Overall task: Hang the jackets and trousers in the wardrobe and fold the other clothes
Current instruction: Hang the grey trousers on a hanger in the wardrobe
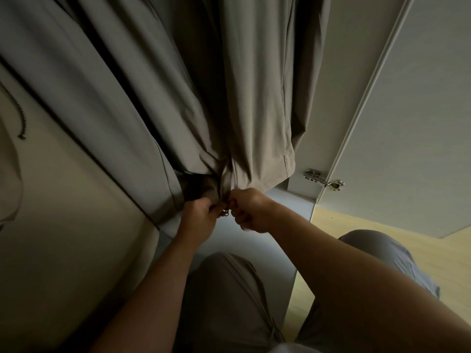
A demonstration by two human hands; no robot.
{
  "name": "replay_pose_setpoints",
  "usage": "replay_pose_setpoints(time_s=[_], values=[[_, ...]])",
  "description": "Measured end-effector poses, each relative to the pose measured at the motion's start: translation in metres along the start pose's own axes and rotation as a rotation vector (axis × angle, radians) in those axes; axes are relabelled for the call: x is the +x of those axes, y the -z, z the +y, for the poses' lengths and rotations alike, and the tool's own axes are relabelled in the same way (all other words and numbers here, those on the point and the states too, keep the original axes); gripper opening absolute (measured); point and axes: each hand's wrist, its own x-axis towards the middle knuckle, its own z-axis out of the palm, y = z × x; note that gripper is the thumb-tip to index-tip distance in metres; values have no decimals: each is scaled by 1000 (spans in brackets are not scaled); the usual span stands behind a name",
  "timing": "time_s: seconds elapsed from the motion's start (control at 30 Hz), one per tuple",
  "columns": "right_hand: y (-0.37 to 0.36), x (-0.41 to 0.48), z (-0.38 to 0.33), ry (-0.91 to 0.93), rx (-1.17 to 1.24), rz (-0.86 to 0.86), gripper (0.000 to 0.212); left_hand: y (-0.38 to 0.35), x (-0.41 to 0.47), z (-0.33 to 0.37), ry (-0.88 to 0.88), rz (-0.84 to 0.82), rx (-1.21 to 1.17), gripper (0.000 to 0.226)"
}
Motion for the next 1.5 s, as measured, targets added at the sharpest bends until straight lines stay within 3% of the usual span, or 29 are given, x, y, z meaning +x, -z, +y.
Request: replay_pose_setpoints(time_s=[0.13,0.23,0.37,0.53,0.7,0.87,1.0,1.17,1.33,1.5], values=[[-9,3,-25,-8,223,34,37,5,11,4,-23,116,-61,15],[-13,3,-18,-25,341,53,32,4,9,2,3,116,-85,19],[-5,5,-4,-29,228,47,32,-2,0,-2,163,34,-304,23],[7,5,-8,-50,104,15,31,-11,-3,4,155,98,-297,19],[5,6,-3,-49,149,-76,30,-17,-3,11,208,102,-600,25],[6,8,8,-40,335,-192,30,-19,-6,7,227,92,-513,25],[1,7,4,-48,391,-150,33,-16,-5,6,178,135,-367,27],[-9,3,-11,-27,519,-111,26,-9,1,10,142,173,-400,19],[-2,1,-3,21,400,-50,30,-12,-1,11,227,101,-543,4],[7,0,-3,97,99,104,30,-14,-1,16,269,104,-701,18]])
